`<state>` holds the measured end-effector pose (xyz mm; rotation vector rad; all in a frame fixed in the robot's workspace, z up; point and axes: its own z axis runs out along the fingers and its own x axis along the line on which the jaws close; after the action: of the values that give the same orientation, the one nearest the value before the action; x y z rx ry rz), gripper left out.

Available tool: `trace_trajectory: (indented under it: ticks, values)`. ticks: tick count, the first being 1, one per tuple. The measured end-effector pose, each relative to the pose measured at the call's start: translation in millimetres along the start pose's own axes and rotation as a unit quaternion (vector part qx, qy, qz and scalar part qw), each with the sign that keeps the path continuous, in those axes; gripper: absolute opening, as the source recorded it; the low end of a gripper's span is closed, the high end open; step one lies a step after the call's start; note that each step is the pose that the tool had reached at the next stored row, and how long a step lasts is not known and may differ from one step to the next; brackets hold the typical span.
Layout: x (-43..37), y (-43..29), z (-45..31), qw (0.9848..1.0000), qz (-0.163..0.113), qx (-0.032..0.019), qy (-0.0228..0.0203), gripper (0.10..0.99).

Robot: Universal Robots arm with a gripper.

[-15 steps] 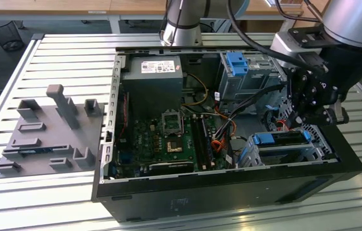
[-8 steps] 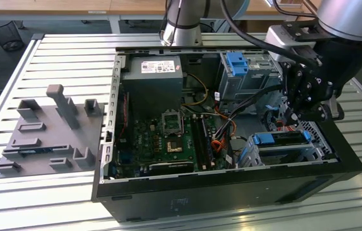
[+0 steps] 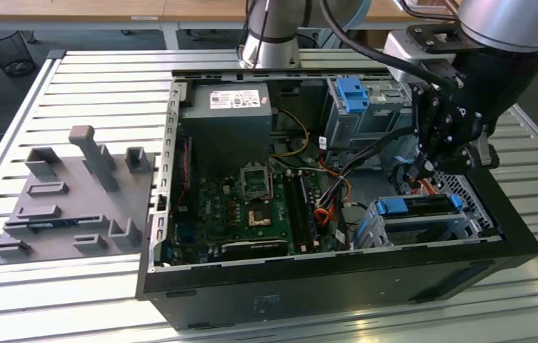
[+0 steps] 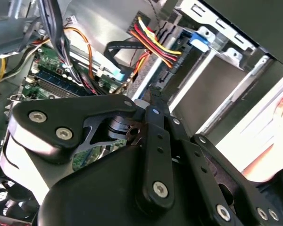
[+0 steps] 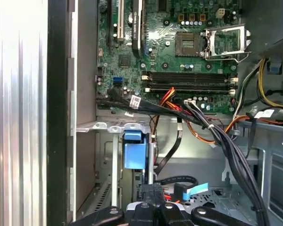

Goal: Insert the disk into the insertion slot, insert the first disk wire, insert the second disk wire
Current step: 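Insert the second disk wire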

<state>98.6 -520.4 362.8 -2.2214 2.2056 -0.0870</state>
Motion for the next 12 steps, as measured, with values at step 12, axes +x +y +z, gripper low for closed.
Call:
trace_trajectory:
  ticks: [12]
  values:
    - [-21.5, 6.7, 0.4, 1.0000, 0.000, 0.0000, 0.0047, 0.106]
